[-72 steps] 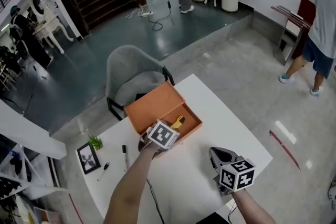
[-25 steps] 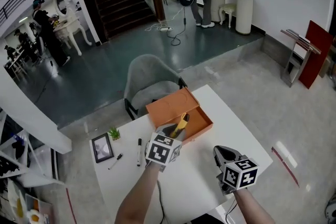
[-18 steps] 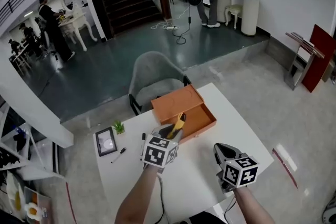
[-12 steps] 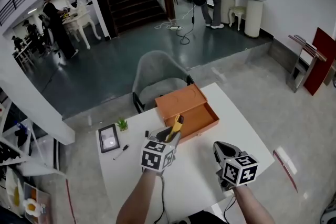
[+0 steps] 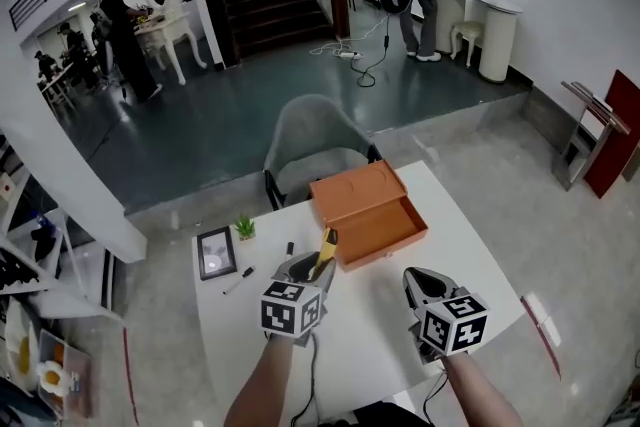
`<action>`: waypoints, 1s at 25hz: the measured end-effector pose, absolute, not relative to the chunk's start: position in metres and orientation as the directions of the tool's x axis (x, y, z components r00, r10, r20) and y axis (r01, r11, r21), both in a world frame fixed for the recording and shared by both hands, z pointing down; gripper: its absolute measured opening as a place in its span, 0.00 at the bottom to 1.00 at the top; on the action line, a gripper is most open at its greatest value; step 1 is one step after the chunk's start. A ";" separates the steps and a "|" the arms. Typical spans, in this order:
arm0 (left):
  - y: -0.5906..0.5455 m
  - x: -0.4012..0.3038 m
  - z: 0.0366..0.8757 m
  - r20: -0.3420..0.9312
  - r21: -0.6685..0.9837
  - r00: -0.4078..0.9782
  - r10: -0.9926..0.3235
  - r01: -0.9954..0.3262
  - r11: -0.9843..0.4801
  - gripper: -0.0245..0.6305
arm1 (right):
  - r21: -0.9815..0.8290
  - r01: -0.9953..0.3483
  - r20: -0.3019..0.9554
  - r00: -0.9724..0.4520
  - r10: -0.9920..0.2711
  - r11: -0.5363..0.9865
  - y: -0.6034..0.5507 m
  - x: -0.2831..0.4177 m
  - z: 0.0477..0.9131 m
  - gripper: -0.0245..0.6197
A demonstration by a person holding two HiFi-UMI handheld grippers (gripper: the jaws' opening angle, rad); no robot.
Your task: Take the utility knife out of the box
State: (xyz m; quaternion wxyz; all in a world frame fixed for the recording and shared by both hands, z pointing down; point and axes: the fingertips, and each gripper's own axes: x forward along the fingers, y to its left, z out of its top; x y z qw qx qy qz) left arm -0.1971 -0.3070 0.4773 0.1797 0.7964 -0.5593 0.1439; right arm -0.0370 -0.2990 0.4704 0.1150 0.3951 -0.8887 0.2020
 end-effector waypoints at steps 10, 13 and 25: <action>-0.275 -0.221 0.481 0.408 0.156 0.254 -0.877 -0.966 -0.207 0.22 | -0.259 -0.736 0.351 -0.675 -0.649 0.625 -0.290 -0.049 0.462 0.04; -0.265 -0.228 0.482 0.404 0.169 0.234 -0.884 -0.969 -0.180 0.22 | -0.260 -0.736 0.348 -0.675 -0.650 0.625 -0.288 -0.050 0.461 0.04; -0.248 -0.240 0.486 0.385 0.201 0.202 -0.901 -0.971 -0.132 0.22 | -0.246 -0.743 0.349 -0.667 -0.659 0.622 -0.282 -0.051 0.463 0.04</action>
